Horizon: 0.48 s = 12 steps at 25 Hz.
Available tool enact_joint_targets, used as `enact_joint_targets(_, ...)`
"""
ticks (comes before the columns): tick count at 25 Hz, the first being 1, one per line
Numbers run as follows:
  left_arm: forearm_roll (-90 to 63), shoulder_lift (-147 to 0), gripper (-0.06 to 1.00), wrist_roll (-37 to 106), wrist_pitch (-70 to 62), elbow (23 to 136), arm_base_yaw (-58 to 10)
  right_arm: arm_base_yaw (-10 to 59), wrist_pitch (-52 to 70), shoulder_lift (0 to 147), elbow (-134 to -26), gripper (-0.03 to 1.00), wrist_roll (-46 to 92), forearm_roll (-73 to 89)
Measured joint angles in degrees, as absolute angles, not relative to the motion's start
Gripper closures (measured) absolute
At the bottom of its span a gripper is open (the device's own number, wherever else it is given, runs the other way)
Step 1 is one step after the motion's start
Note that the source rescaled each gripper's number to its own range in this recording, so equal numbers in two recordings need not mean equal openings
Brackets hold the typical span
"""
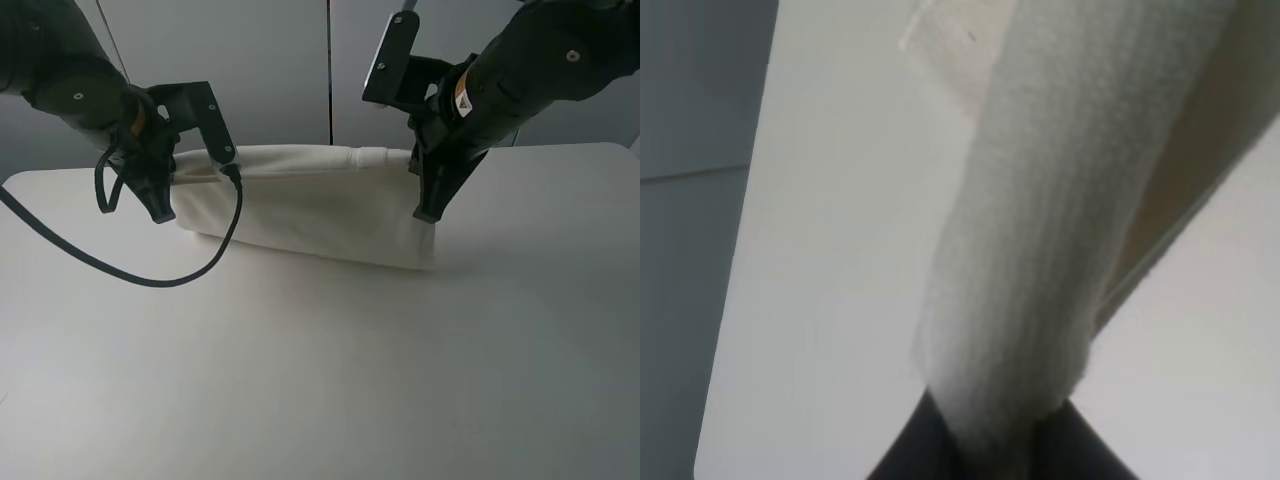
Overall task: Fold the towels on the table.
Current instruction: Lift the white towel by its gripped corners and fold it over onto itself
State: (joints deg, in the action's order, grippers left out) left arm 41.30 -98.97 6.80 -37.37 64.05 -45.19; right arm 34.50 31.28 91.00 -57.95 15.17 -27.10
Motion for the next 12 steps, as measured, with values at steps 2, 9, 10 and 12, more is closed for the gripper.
enact_joint_targets(2, 41.7, -99.0, 0.94, 6.8, -36.4, 64.1, -45.0, 34.2, 31.0, 91.9, -57.9, 0.91, 14.7, -27.7)
enact_joint_targets(9, 42.2, -101.3, 0.94, 6.8, -33.6, 64.8, -44.5, 33.6, 30.3, 95.9, -57.9, 0.91, 13.6, -29.1)
enact_joint_targets(10, 42.2, -102.2, 0.94, 6.8, -33.6, 65.1, -44.5, 33.6, 29.9, 96.0, -57.9, 0.91, 13.0, -29.6)
enact_joint_targets(12, 42.2, -103.8, 0.94, 6.8, -33.6, 66.3, -44.4, 33.2, 29.3, 96.3, -57.9, 0.91, 12.0, -30.8)
